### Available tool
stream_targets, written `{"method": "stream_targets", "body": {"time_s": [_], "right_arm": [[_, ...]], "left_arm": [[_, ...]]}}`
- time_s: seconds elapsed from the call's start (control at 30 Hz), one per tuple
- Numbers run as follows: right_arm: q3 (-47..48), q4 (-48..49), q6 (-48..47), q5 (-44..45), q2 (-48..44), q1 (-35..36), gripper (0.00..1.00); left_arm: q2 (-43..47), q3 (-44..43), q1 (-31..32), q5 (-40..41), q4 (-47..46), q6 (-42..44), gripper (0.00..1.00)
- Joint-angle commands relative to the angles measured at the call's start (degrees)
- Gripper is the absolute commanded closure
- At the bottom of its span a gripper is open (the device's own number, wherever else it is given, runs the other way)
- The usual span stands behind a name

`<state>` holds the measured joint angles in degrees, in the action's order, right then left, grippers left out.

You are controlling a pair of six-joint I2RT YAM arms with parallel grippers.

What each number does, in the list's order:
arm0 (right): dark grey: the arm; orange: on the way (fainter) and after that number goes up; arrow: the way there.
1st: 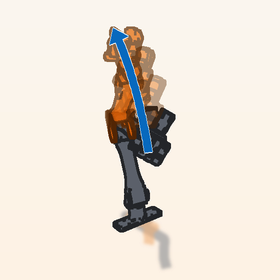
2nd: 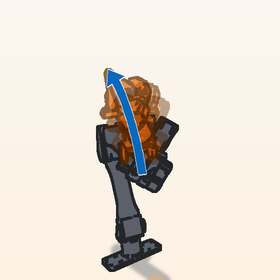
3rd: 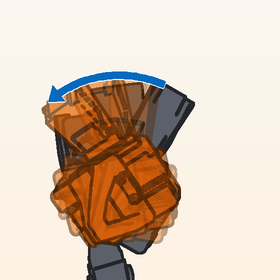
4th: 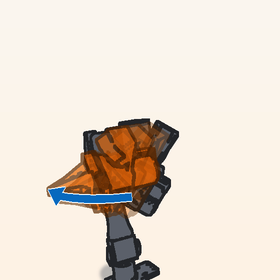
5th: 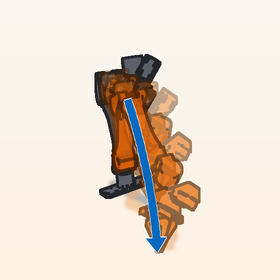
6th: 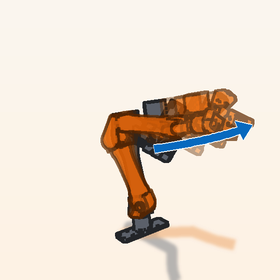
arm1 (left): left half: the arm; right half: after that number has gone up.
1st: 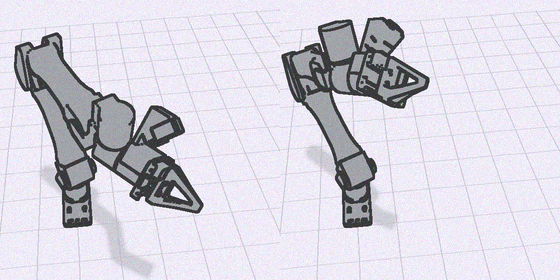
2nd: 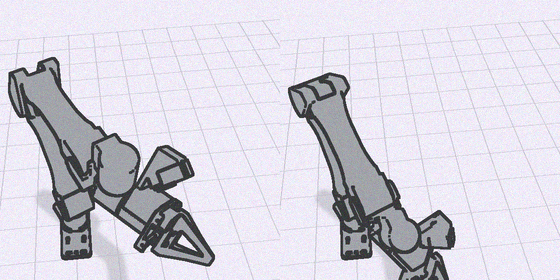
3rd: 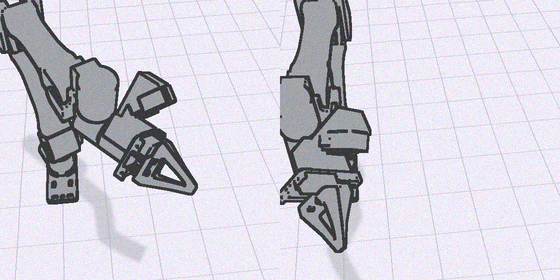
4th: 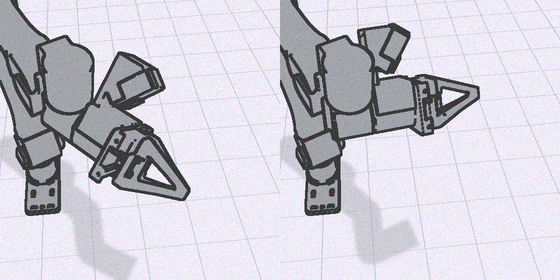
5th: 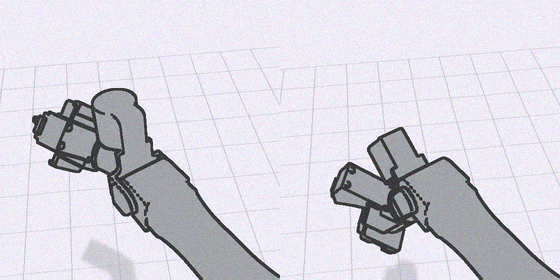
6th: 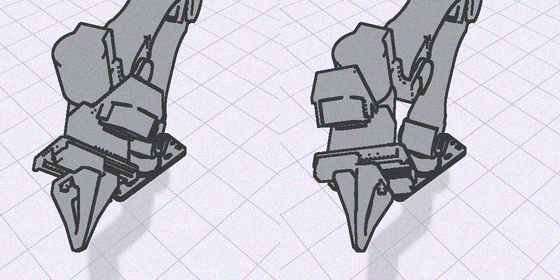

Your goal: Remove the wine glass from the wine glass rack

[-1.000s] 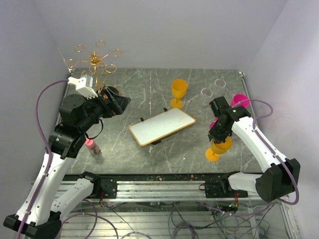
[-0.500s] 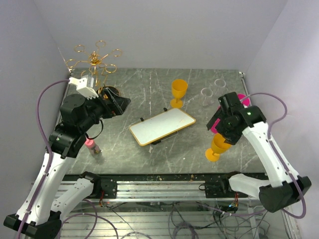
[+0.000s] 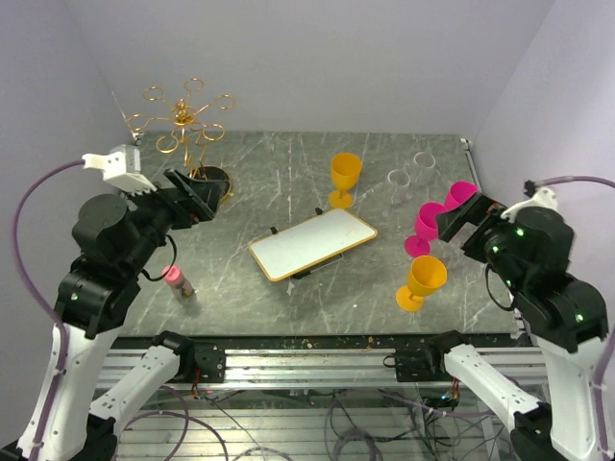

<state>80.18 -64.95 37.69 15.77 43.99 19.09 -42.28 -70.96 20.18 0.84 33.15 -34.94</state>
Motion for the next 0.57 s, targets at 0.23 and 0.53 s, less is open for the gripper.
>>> {"method": "stream_targets", "body": {"time_s": [0.23,0.53], "right_arm": [[3.69,24.41,-13.94,-4.87,-6.29,-0.05,0.0],[4.34,27.82,-16.57,-5.01,-6.22,-0.17,0.0]], "left_arm": [[1.02,-11.46,0.01,5.01,2.47,4.85,0.01],[1.9,-14.55,0.03,8.2,2.96,6.11,0.01]]}}
